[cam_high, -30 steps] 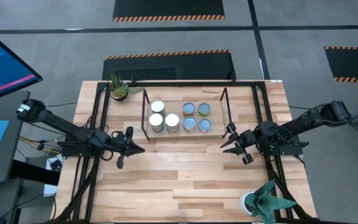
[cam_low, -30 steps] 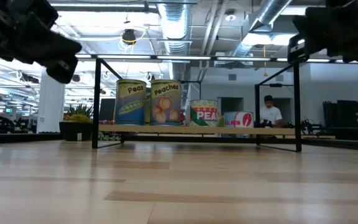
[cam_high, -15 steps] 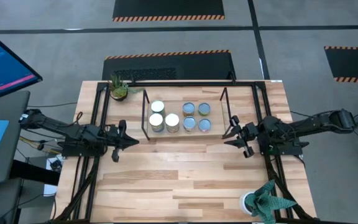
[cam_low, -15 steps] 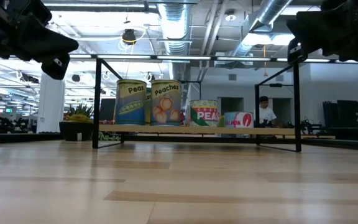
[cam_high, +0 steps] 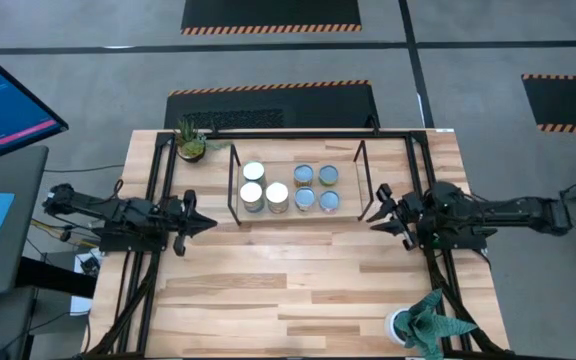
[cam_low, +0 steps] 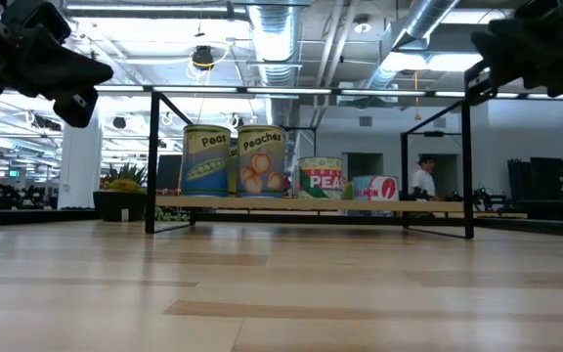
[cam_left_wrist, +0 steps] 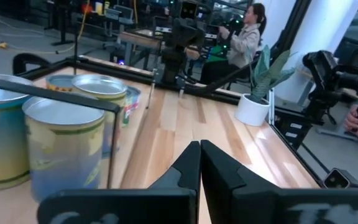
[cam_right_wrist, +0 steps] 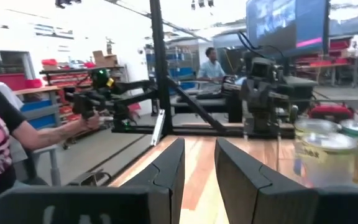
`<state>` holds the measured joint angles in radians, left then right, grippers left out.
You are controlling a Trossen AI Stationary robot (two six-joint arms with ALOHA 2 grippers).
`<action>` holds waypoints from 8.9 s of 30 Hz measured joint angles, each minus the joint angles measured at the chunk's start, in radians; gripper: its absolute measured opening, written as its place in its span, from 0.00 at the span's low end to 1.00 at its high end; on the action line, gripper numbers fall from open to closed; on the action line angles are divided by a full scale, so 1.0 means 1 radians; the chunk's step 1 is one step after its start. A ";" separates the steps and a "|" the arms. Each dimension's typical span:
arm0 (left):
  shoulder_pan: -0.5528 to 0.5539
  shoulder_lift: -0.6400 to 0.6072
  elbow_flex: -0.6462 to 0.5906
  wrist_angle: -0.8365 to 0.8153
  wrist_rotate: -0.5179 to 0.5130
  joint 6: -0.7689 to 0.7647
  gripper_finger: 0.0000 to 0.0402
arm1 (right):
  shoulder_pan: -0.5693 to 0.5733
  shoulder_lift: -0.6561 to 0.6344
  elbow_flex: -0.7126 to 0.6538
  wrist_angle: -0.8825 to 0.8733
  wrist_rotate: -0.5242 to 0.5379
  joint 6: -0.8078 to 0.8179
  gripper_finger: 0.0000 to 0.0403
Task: Pick and place cans onto a shelf
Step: Return to Home Position
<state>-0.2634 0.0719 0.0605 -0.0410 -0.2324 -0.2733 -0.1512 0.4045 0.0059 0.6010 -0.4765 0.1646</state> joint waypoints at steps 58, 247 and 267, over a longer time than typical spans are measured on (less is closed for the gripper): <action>0.000 -0.065 -0.050 0.098 0.026 0.113 0.00 | 0.329 -0.402 0.005 -0.497 0.532 -0.068 0.28; 0.280 -0.065 -0.053 0.069 0.218 0.131 0.00 | 0.327 -0.402 0.006 -0.571 0.529 0.038 0.28; 0.280 -0.065 -0.053 0.069 0.218 0.133 0.00 | 0.327 -0.402 0.006 -0.571 0.529 0.038 0.28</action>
<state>0.0162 0.0065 0.0078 0.0275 -0.0143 -0.1403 0.1757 0.0025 0.0116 0.0303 0.0527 0.2025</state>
